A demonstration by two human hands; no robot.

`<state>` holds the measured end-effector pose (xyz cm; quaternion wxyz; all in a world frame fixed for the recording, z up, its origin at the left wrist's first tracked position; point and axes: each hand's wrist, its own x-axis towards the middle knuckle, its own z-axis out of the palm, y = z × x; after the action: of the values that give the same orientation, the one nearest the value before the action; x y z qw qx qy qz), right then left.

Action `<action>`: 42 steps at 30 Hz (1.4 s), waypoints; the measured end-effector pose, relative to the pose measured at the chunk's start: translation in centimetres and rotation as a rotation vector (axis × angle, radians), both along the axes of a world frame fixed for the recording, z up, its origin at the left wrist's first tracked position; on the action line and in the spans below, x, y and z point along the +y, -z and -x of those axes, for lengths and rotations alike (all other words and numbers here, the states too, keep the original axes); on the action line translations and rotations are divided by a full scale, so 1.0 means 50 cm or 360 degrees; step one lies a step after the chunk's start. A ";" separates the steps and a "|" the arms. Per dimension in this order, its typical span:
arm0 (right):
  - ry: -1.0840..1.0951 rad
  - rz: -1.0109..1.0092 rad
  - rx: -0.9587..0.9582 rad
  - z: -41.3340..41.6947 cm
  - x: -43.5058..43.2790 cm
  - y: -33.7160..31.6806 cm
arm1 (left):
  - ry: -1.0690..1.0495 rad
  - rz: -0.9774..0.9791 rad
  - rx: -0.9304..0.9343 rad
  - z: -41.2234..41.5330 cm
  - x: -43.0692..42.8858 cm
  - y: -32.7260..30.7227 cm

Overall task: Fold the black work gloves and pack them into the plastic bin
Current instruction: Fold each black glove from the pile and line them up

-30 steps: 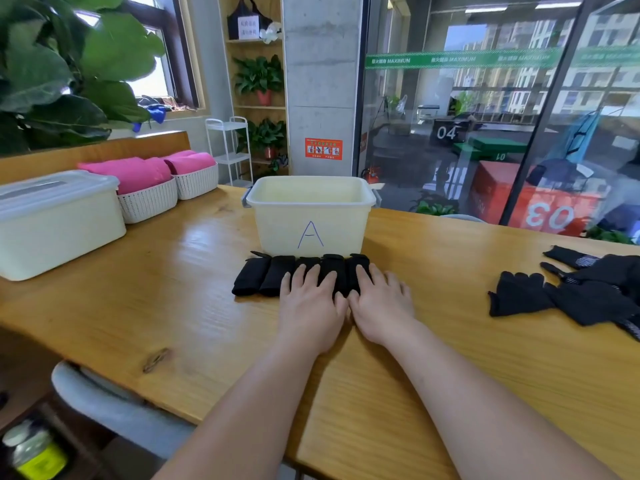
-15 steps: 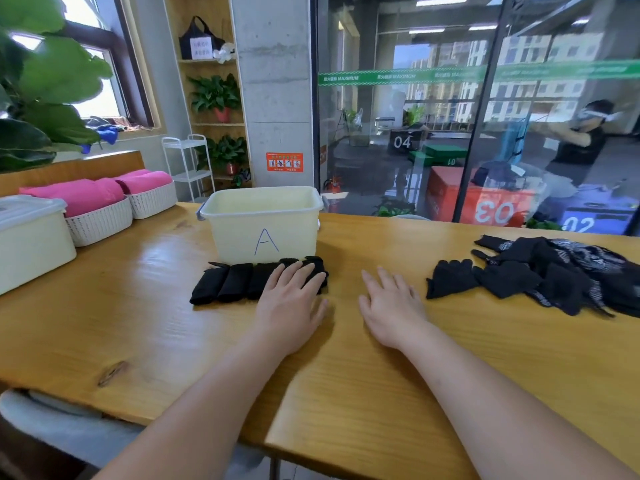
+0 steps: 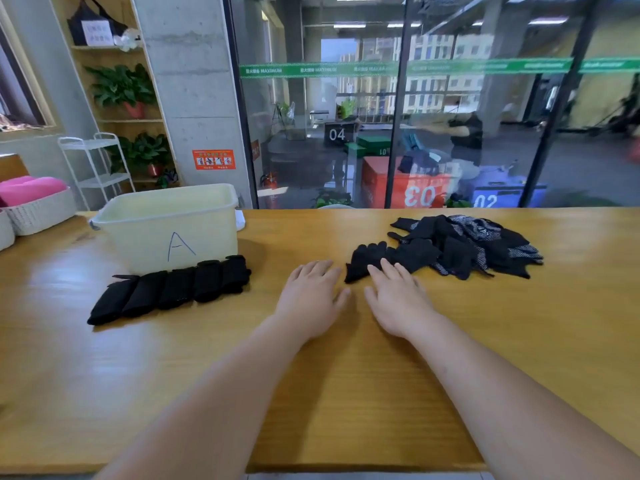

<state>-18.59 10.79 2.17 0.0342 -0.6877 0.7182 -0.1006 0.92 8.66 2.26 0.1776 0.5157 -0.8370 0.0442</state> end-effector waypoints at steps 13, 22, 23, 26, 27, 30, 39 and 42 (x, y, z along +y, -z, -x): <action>0.0126 -0.0023 -0.0031 0.080 -0.021 0.044 | 0.0021 -0.0373 0.0047 0.099 -0.056 0.042; -0.0181 0.0074 -0.0038 0.062 -0.039 0.047 | 0.0064 -0.0209 0.0327 0.092 -0.063 0.050; -0.0180 0.0077 -0.0062 0.064 -0.040 0.047 | 0.0063 -0.0199 0.0372 0.088 -0.063 0.050; -0.0185 0.0190 -0.0132 0.069 -0.036 0.041 | 0.0061 -0.0193 0.0477 0.080 -0.062 0.045; -0.0188 0.0252 -0.0163 0.068 -0.033 0.037 | 0.0055 -0.0226 0.0514 0.078 -0.061 0.043; -0.0151 0.0377 -0.0237 0.062 -0.024 0.027 | 0.0074 -0.0320 0.0612 0.072 -0.059 0.040; -0.0030 0.0456 -0.0415 0.050 -0.020 0.029 | -0.0006 -0.0359 0.0894 0.056 -0.048 0.027; -0.0016 0.0504 -0.0480 0.061 -0.020 0.029 | -0.0048 -0.0320 0.0917 0.052 -0.048 0.026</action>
<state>-21.64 9.80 0.72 0.0334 -0.6653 0.6767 -0.3137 -1.70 6.24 0.96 0.3551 0.5344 -0.7445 -0.1844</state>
